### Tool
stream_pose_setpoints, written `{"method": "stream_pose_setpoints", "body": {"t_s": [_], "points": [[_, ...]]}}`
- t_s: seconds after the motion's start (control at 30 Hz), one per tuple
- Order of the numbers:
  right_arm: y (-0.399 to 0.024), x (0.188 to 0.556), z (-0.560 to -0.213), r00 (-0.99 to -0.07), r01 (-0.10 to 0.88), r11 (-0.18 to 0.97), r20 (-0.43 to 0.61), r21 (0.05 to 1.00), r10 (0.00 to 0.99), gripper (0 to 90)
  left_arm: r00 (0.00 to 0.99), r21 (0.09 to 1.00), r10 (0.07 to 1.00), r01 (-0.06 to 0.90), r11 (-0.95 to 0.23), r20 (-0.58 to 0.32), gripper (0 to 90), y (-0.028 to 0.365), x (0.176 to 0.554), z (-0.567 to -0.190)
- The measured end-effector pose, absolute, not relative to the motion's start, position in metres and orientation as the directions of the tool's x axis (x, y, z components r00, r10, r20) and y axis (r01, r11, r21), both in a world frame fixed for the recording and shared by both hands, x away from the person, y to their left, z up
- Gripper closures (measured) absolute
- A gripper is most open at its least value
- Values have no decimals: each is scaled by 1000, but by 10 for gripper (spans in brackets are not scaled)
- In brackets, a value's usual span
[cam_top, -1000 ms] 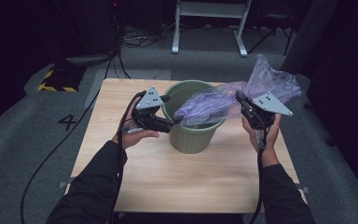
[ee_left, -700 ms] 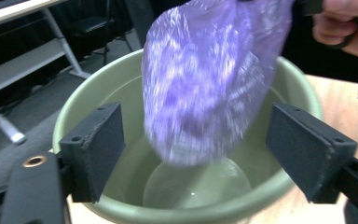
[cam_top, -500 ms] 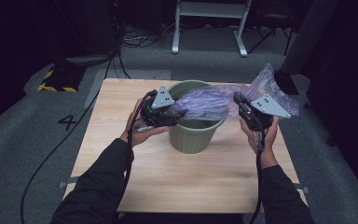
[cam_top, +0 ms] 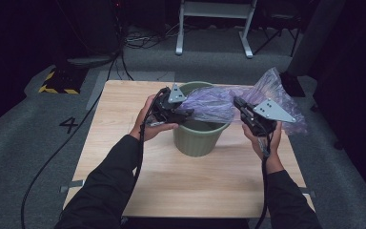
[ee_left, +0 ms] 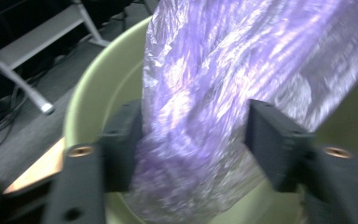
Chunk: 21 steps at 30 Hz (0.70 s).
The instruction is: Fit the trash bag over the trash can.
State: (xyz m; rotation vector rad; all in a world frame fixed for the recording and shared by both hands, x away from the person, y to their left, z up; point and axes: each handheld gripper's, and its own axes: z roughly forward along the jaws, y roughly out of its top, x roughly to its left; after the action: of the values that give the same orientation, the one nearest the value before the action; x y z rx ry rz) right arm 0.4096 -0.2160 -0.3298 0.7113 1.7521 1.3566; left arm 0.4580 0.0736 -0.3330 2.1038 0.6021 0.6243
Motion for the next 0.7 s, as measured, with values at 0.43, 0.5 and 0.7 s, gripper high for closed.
{"method": "stream_pose_setpoints", "body": {"t_s": [0.43, 0.5, 0.7], "points": [[-218, 405, -327, -480, -29, 325, -298, 945, 825, 894, 754, 838, 615, 169, -519, 229, 308, 97, 442, -322], [-222, 405, -327, -455, -23, 342, -315, 939, 833, 896, 758, 837, 612, 173, -520, 224, 368, 100, 444, -322], [-227, 407, -328, -437, -10, 366, -333, 930, 835, 897, 781, 824, 572, 138, -550, 251, 591, 90, 446, -325]]}}
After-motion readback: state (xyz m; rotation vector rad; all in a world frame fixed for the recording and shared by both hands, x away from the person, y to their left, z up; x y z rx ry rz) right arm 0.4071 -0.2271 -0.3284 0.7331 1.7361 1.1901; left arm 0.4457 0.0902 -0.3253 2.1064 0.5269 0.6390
